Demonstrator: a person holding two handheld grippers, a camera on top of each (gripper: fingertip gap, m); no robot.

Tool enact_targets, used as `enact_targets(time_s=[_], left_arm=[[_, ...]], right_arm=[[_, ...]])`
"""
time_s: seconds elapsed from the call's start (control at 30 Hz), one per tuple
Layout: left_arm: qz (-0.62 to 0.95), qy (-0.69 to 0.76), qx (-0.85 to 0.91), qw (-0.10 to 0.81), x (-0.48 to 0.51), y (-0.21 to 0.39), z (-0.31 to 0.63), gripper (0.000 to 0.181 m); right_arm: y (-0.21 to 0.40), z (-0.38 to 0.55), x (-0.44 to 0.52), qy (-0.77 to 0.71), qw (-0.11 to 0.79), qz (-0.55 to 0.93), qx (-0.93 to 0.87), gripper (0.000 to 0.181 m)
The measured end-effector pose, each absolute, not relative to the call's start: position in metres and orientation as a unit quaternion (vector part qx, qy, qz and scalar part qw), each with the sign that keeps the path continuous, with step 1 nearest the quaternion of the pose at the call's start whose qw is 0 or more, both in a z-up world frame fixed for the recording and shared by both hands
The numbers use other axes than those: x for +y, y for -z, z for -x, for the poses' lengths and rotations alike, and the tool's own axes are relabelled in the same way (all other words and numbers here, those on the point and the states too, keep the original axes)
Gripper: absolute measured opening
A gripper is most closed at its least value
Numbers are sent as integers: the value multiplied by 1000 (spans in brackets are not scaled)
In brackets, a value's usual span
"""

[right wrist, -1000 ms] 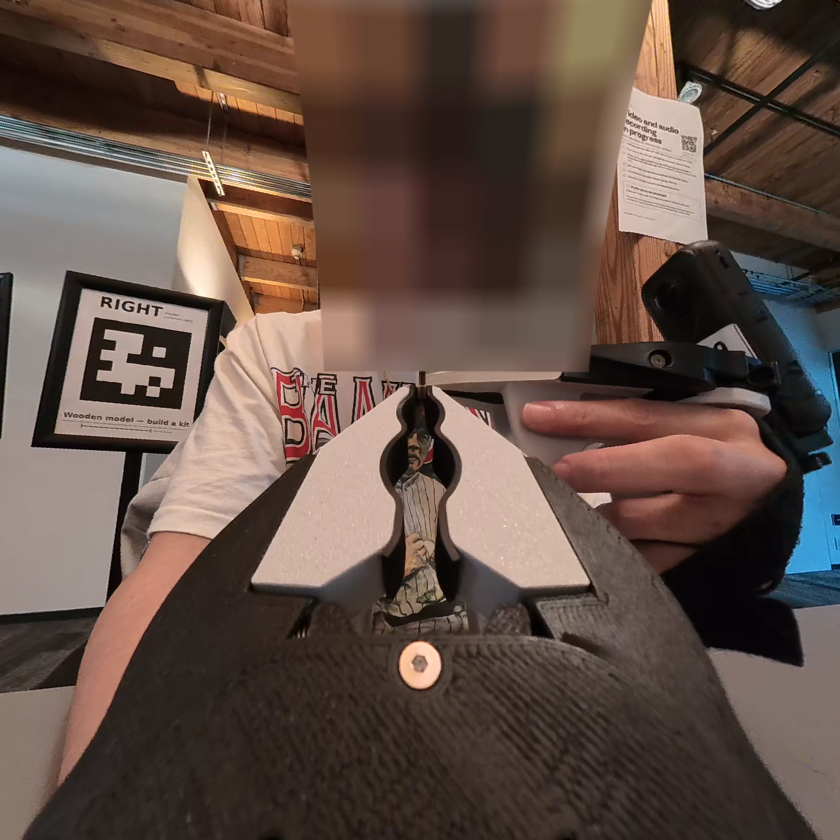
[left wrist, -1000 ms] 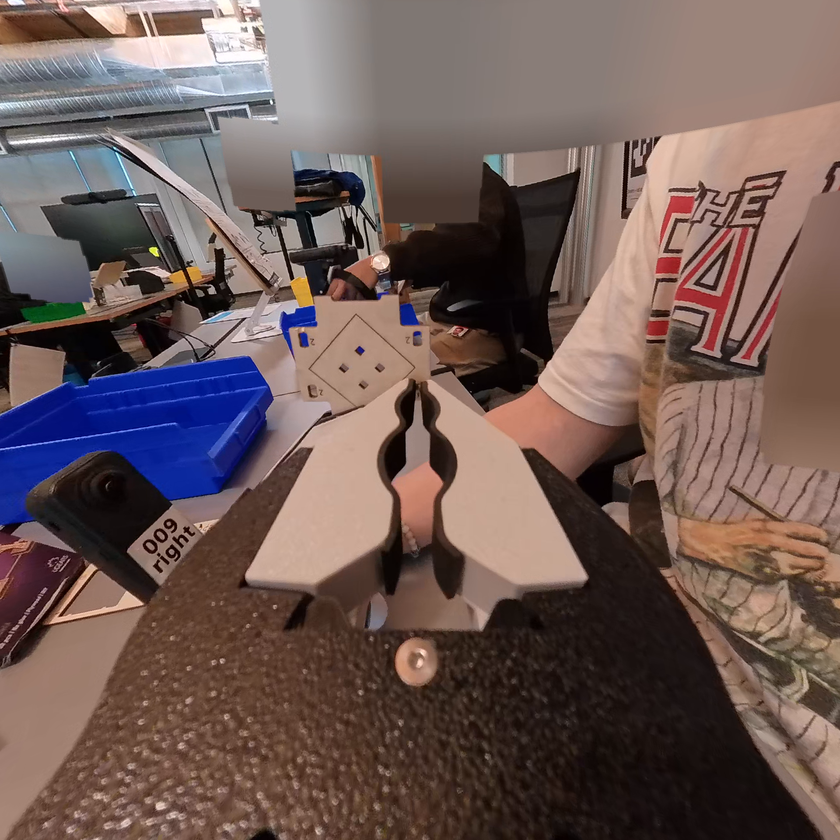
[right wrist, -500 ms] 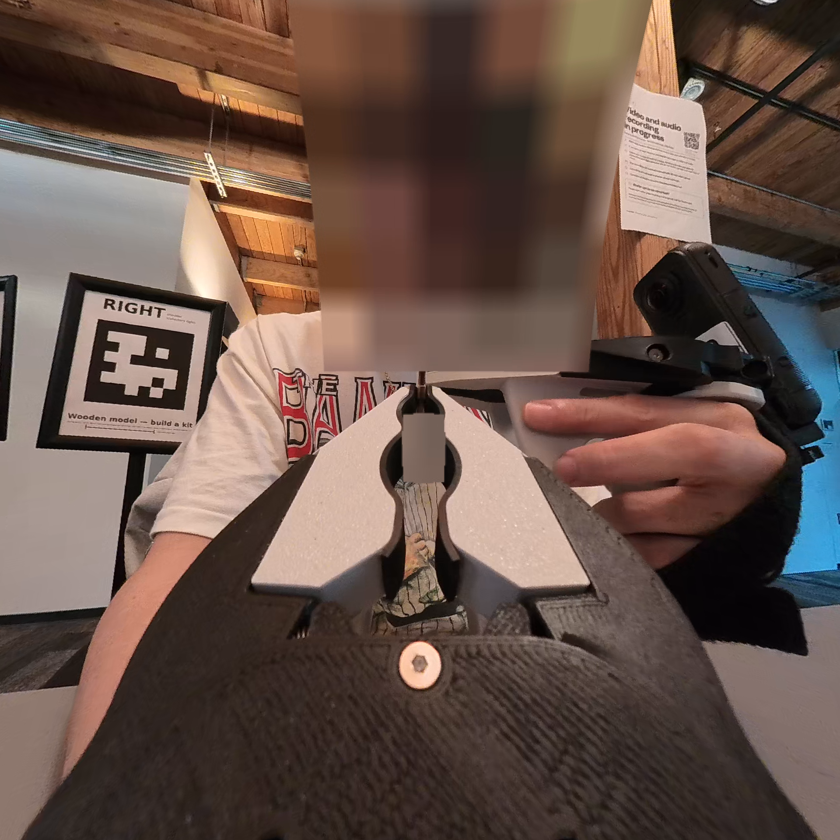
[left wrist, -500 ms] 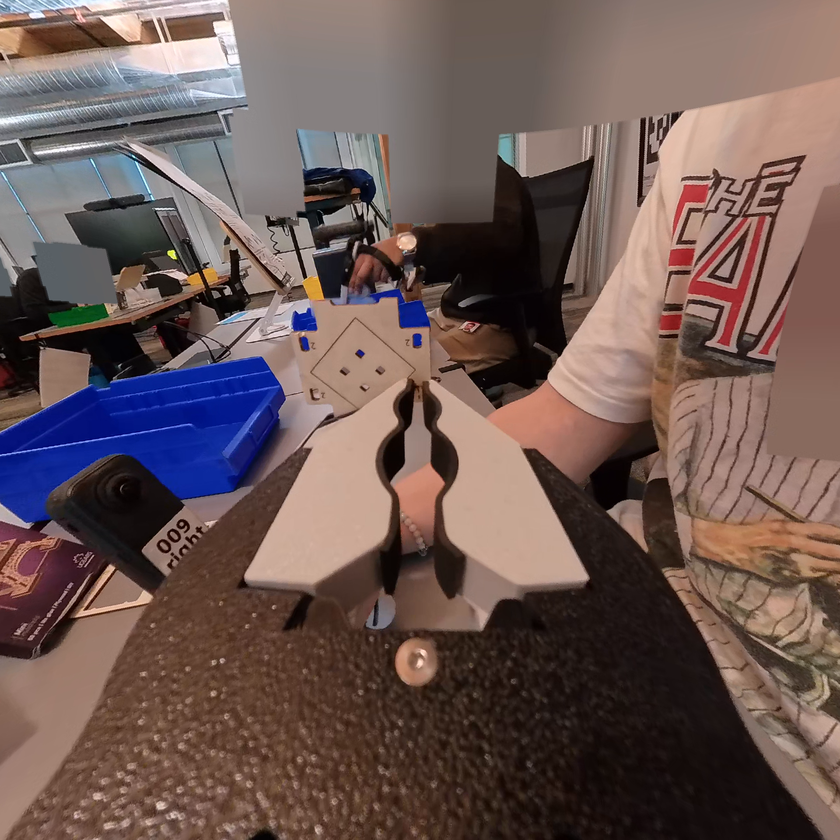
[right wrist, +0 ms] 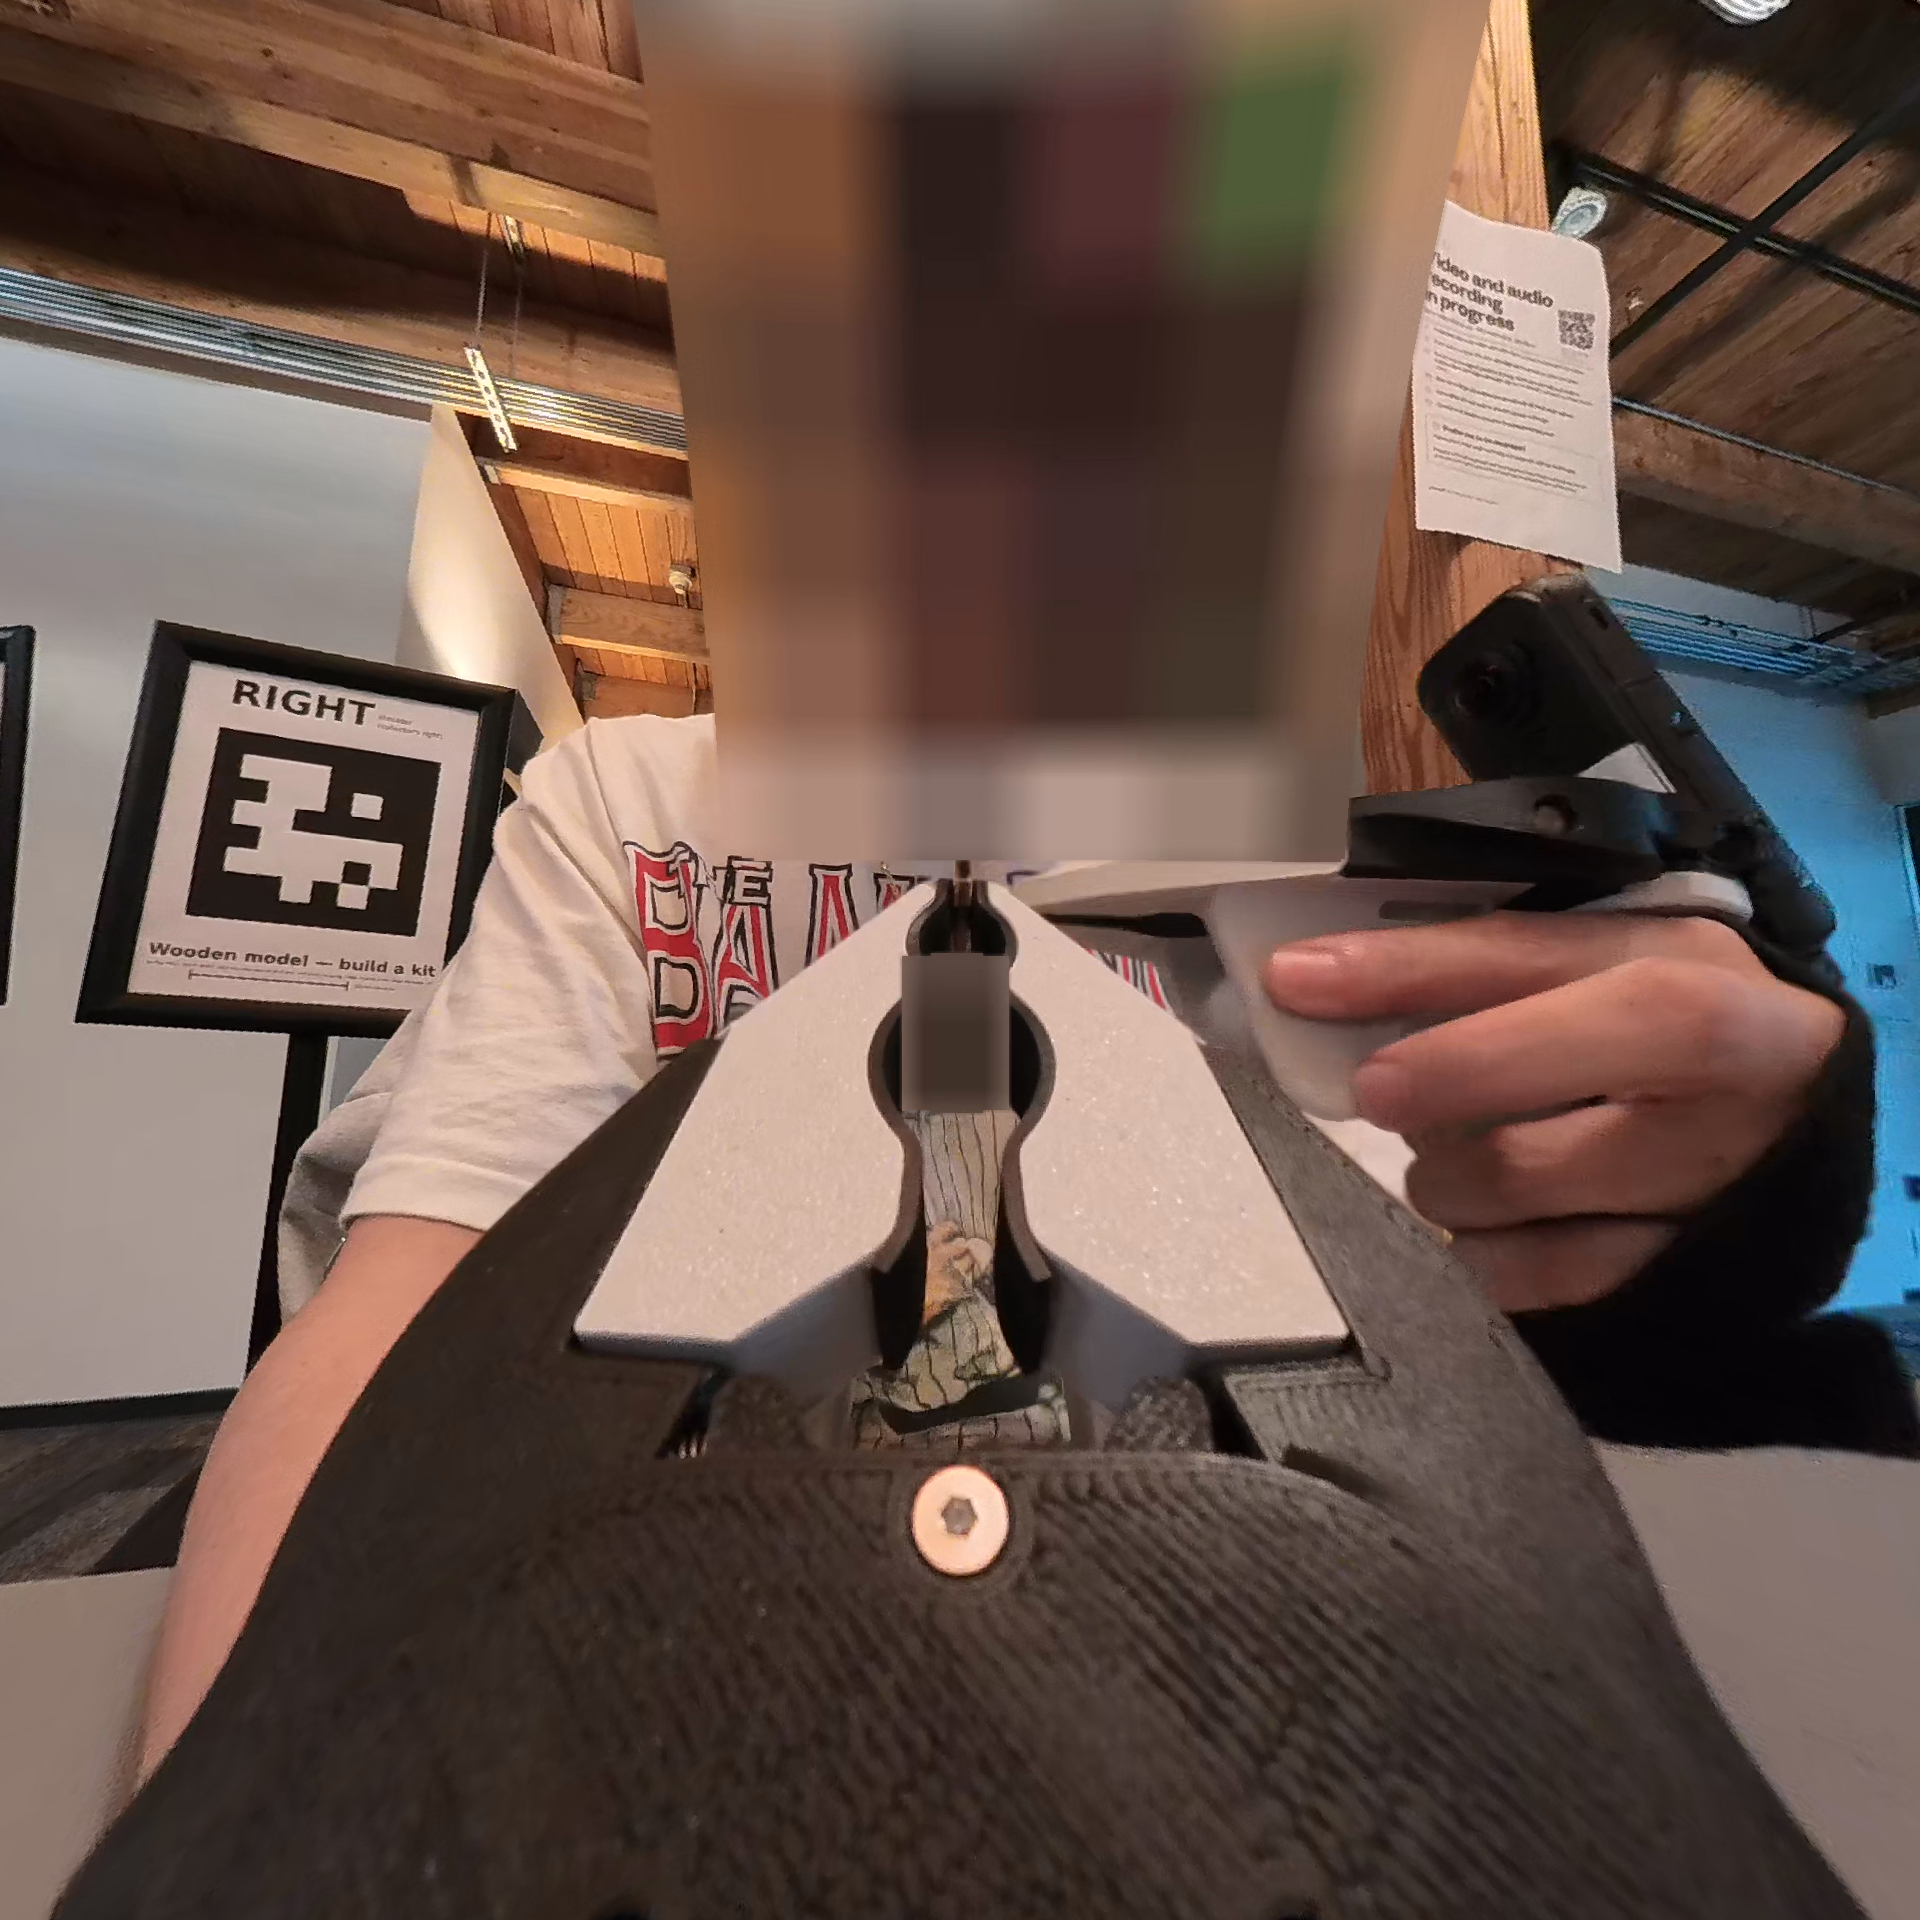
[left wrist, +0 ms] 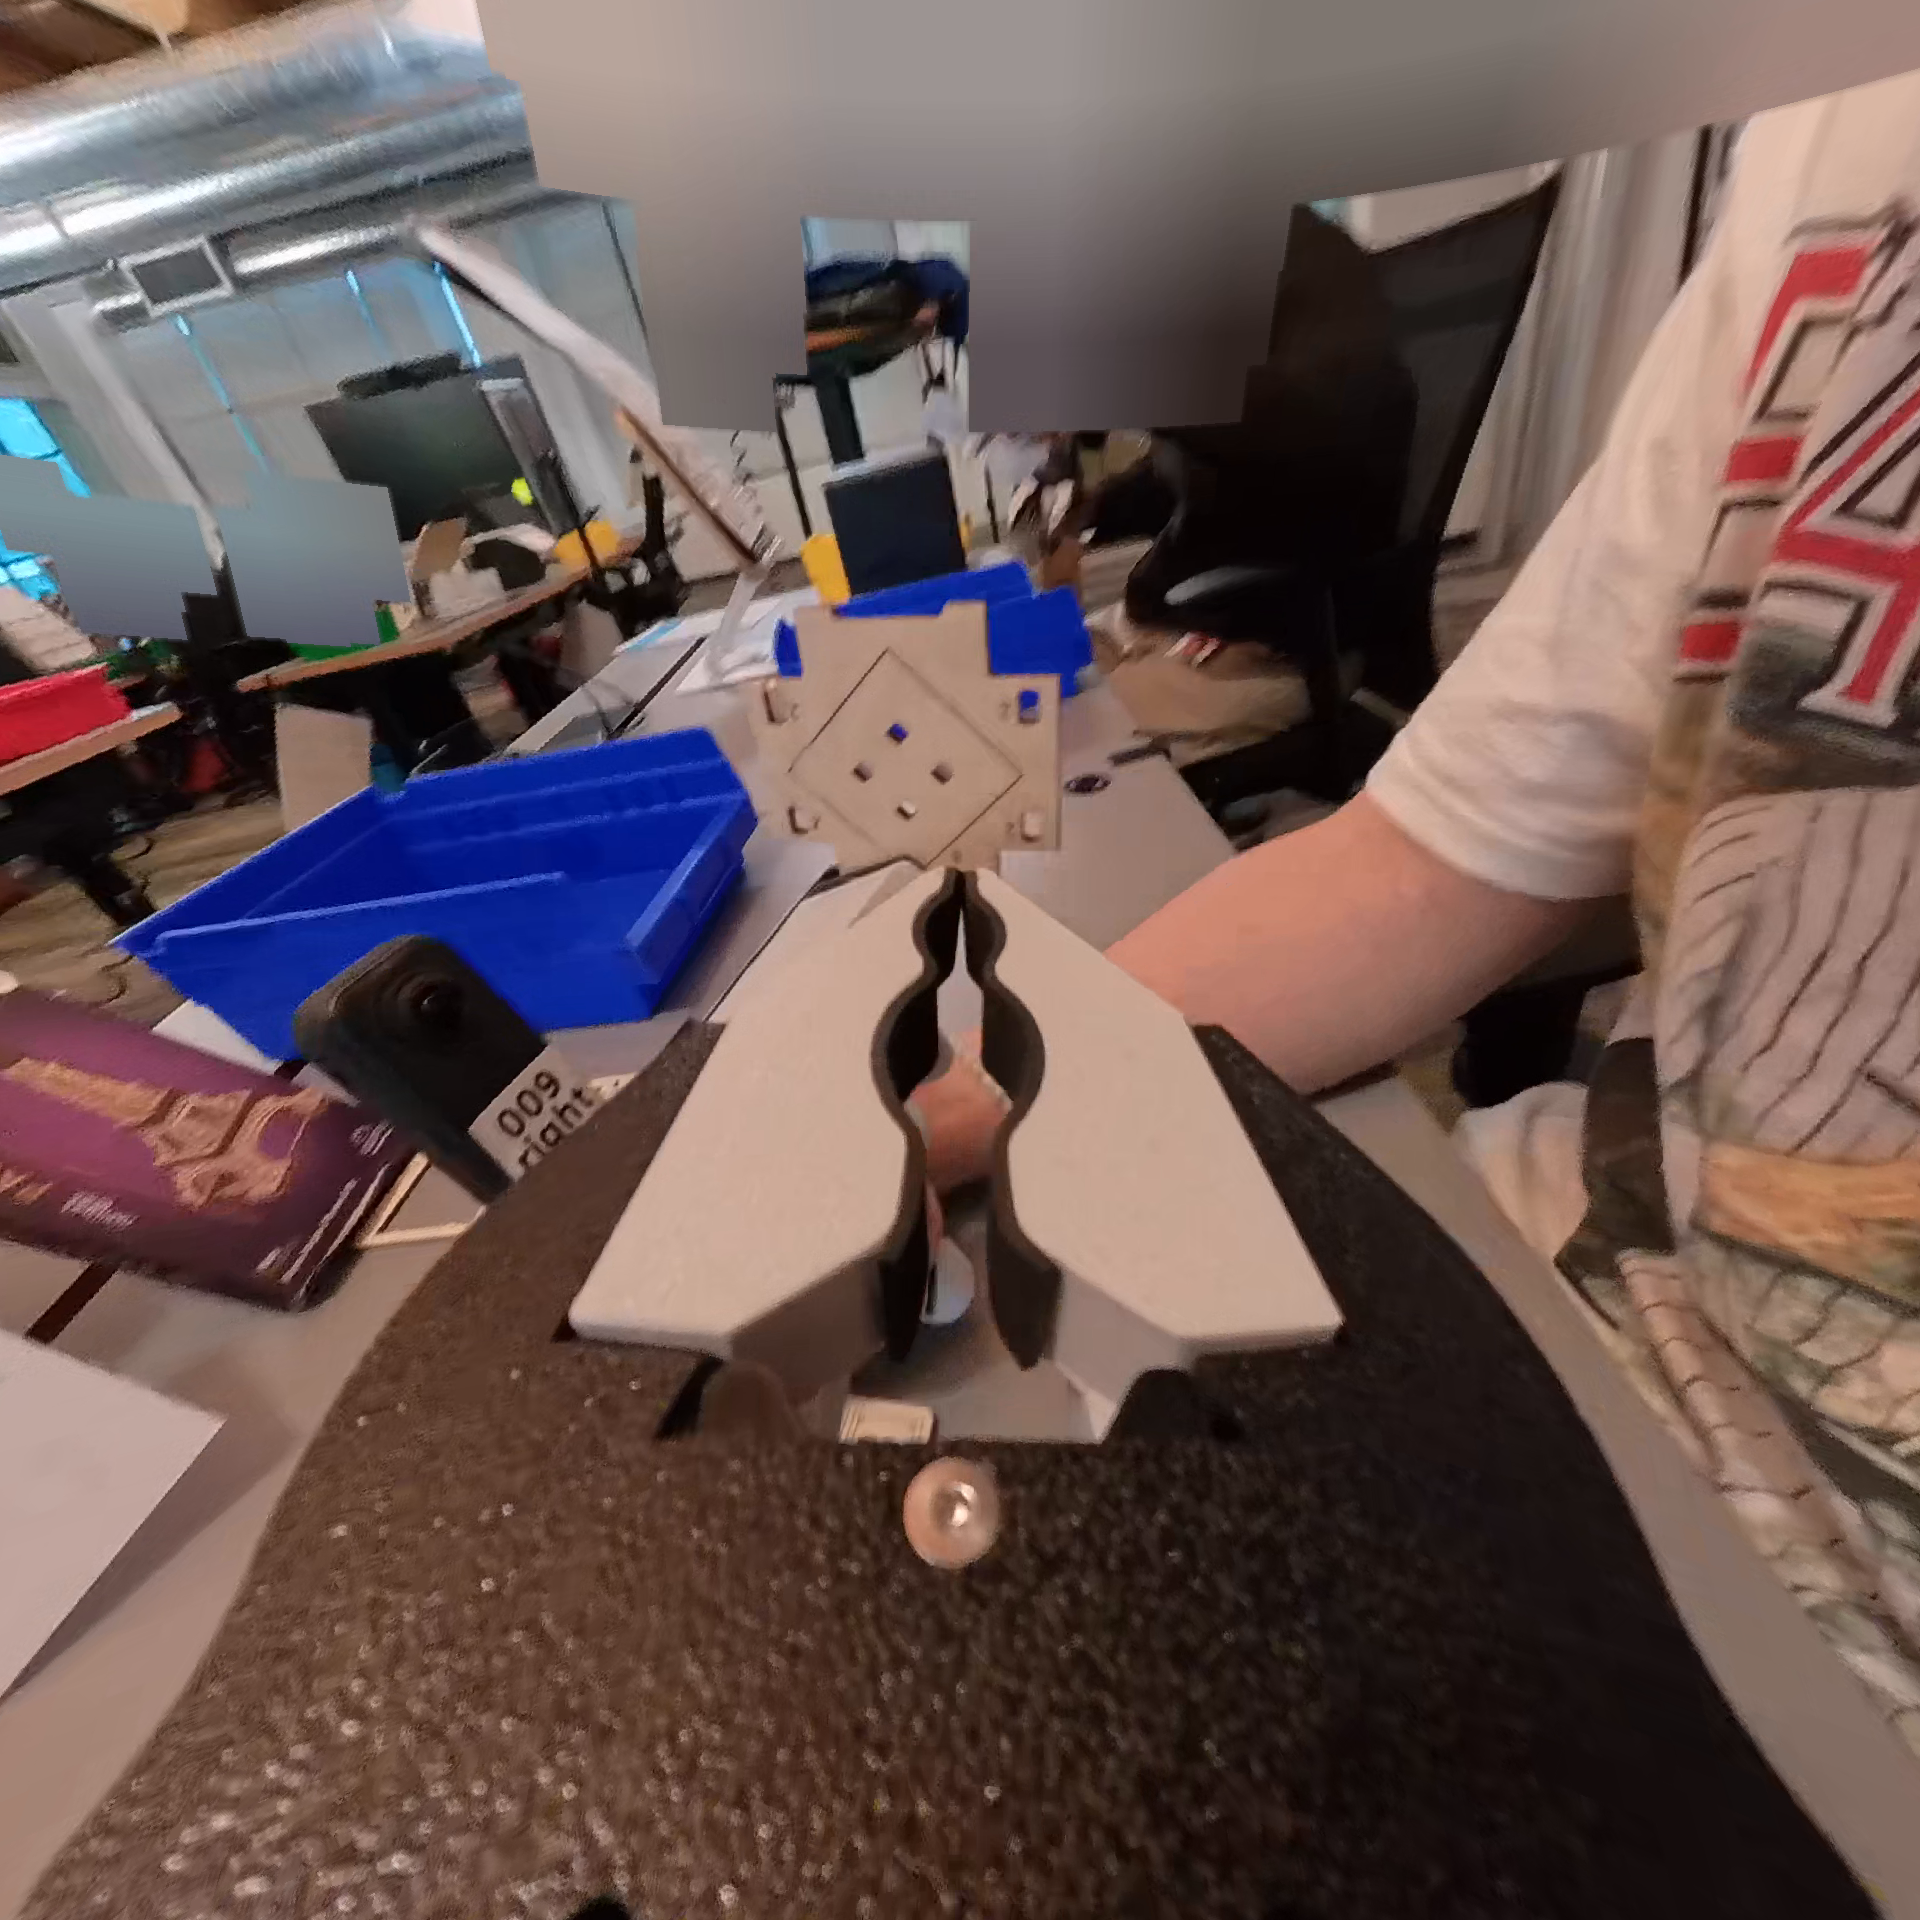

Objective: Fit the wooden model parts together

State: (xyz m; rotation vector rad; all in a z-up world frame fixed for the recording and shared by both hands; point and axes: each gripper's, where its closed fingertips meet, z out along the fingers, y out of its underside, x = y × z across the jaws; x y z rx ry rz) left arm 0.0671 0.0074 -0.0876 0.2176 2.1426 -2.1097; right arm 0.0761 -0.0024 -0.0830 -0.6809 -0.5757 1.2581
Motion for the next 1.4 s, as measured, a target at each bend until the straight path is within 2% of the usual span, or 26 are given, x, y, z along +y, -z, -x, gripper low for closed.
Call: enact_targets(time_s=[0.17,0.43,0.57,0.7,0.77,0.97,1.13,1.17,1.23,1.4], left_arm=[[-51,715,694,68,19,81,-70,0],[28,707,695,127,50,101,-101,4],[69,676,714,167,70,118,-116,11],[120,651,720,210,94,133,-130,17],[145,652,716,202,103,138,-133,27],[229,668,693,144,131,136,-150,37],[205,689,691,74,128,128,-143,32],[200,694,688,67,127,124,-140,27],[205,691,689,77,130,122,-144,2],[214,682,695,77,135,127,-145,0]], right_arm=[[87,-74,6,-568,711,330,-252,1],[84,-86,9,-539,741,332,-223,1],[84,-113,26,-484,785,361,-141,1],[98,-140,55,-394,798,454,-41,1],[105,-155,67,-347,795,497,6,1],[126,-166,90,-245,771,586,56,1],[132,-149,109,-244,747,617,40,1],[135,-148,112,-240,742,625,41,1],[138,-143,116,-253,734,629,40,1],[141,-147,120,-259,729,630,59,2]])
